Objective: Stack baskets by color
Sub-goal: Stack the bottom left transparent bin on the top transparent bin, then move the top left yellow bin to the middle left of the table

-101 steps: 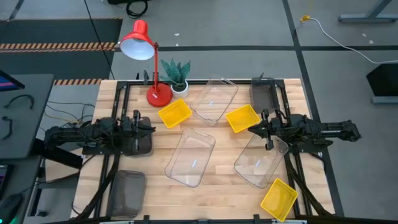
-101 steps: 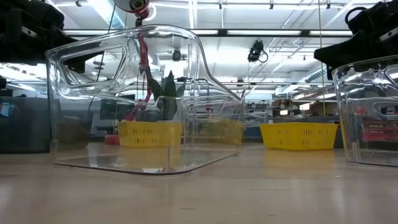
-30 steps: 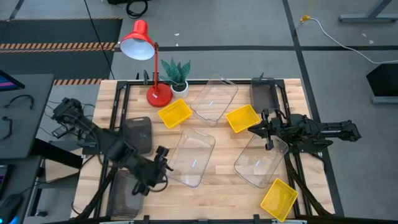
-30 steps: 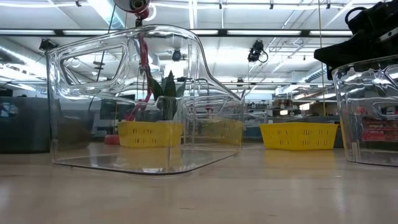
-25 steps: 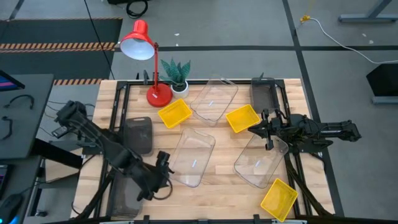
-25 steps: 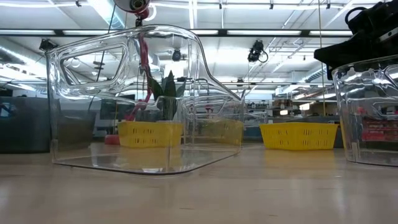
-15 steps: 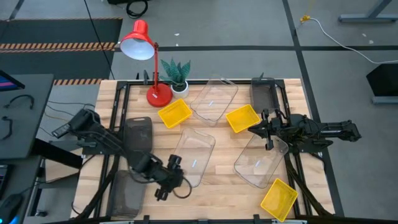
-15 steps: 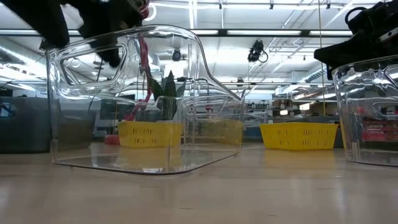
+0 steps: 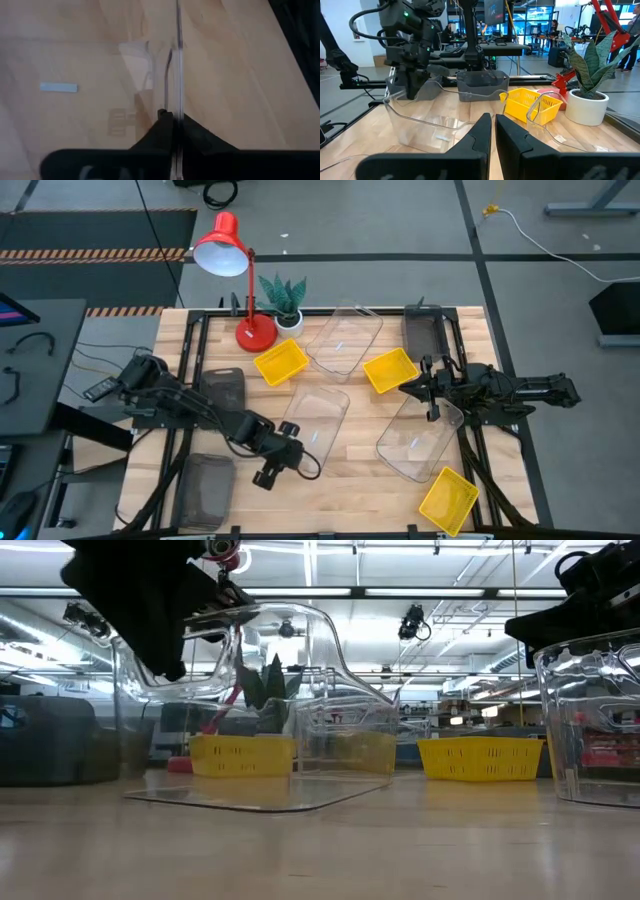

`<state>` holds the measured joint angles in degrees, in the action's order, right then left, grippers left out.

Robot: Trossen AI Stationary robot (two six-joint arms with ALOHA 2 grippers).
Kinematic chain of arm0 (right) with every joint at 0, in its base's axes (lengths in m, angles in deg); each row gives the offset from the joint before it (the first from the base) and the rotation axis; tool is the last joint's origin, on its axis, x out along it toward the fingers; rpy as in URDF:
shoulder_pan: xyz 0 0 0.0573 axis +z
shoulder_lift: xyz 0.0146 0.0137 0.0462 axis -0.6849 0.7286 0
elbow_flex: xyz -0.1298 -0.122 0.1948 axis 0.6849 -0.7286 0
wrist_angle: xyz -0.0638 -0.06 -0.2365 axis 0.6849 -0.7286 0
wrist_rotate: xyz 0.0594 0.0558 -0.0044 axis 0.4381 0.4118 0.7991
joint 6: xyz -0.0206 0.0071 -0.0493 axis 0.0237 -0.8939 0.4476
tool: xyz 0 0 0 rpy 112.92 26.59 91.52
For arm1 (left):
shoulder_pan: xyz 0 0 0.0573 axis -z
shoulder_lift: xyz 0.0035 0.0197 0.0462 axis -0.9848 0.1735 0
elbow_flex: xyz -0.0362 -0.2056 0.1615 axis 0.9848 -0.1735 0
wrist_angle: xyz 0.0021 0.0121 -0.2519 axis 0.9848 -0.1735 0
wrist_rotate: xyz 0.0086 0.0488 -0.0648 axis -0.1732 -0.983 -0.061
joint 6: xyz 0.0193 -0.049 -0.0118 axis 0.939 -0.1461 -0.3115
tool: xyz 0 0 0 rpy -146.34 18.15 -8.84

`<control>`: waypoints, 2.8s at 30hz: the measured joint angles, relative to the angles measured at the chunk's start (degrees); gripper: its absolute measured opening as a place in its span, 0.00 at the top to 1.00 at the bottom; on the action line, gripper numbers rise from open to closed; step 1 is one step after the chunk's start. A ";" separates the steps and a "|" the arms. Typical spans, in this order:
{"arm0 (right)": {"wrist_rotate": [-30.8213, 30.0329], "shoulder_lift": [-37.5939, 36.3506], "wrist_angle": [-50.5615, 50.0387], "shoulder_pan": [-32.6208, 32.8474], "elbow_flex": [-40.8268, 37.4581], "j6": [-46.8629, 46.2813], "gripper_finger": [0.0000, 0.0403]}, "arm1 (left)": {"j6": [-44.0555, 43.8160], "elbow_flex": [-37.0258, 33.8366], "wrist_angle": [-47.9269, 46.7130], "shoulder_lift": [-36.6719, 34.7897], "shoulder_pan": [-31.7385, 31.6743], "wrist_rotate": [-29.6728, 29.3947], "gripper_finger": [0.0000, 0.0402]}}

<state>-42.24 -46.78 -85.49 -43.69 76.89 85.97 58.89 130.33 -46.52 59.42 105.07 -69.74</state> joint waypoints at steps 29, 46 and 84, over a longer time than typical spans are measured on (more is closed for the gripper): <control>0.00 0.00 0.00 -0.01 -0.01 0.00 0.93 | 17.08 26.56 -27.42 -0.39 -1.20 -31.35 0.99; 0.00 0.00 0.00 -0.01 0.01 0.00 0.93 | 48.12 21.10 -4.88 -0.35 -30.61 -17.24 0.99; 0.00 0.00 0.00 -0.01 -0.01 0.00 0.93 | 51.63 9.09 4.29 0.33 -39.80 0.95 0.69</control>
<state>-42.24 -46.78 -85.49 -43.70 76.88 85.97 110.52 139.42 -42.22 59.75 65.27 -68.79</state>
